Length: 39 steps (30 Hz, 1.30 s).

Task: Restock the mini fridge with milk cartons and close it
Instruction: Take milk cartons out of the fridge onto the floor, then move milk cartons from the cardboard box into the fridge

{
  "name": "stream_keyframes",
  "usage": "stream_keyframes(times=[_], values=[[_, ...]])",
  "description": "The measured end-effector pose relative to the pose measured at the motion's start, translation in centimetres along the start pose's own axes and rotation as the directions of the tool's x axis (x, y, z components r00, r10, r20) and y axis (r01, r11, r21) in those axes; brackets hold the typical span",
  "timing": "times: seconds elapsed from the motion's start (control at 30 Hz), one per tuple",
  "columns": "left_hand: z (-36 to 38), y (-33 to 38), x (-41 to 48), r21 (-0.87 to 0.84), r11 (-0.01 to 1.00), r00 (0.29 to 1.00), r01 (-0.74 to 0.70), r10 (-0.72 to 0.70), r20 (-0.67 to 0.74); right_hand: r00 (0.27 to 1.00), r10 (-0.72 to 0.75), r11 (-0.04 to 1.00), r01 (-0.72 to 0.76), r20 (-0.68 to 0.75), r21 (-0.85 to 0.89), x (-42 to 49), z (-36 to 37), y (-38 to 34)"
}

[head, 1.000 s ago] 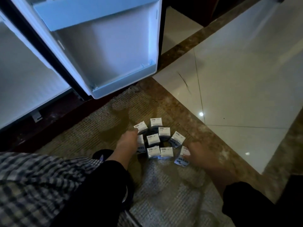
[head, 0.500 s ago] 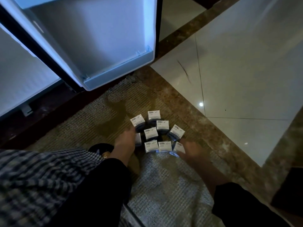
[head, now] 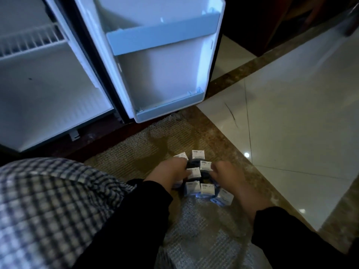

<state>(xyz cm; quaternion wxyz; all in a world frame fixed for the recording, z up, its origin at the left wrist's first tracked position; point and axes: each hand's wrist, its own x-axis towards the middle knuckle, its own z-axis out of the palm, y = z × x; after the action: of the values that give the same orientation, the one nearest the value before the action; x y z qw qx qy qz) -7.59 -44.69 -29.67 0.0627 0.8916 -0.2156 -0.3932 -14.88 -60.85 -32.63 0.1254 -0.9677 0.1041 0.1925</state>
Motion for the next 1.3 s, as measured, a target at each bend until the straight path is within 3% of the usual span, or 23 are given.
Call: stream_keyframes(times=[0.17, 0.4, 0.77, 0.97, 1.17, 1.3], values=[[-4.4, -1.6, -3.5, 0.030, 0.999, 0.991, 0.016, -0.012, -0.134, 0.990, -0.089, 0.991, 0.078, -0.110, -0.106, 1.4, -5.7, -4.2], [-11.7, -6.9, -11.2, 0.032, 0.999, 0.951, -0.004, 0.014, -0.310, 0.928, -0.323, 0.941, 0.294, -0.185, -0.166, 2.4, -13.5, -13.6], [-15.5, -21.0, -26.4, -0.151, 0.956, 0.815, 0.253, -0.294, -0.500, 0.750, -0.641, 0.758, 0.584, -0.164, -0.291, -1.0, -18.0, -33.9], [-11.1, -29.1, -33.7, -0.311, 0.868, 0.705, 0.386, -0.495, -0.507, 0.606, -0.793, 0.599, 0.761, -0.057, -0.249, -5.5, -15.7, -45.3], [-1.1, -35.4, -39.7, -0.532, 0.714, 0.663, 0.456, -0.671, -0.333, 0.436, -0.875, 0.402, 0.896, 0.209, -0.186, -10.6, -8.1, -53.8], [6.4, -38.1, -42.3, -0.626, 0.595, 0.605, 0.504, -0.761, -0.237, 0.376, -0.865, 0.319, 0.923, 0.332, -0.216, -14.0, -1.2, -57.5]])
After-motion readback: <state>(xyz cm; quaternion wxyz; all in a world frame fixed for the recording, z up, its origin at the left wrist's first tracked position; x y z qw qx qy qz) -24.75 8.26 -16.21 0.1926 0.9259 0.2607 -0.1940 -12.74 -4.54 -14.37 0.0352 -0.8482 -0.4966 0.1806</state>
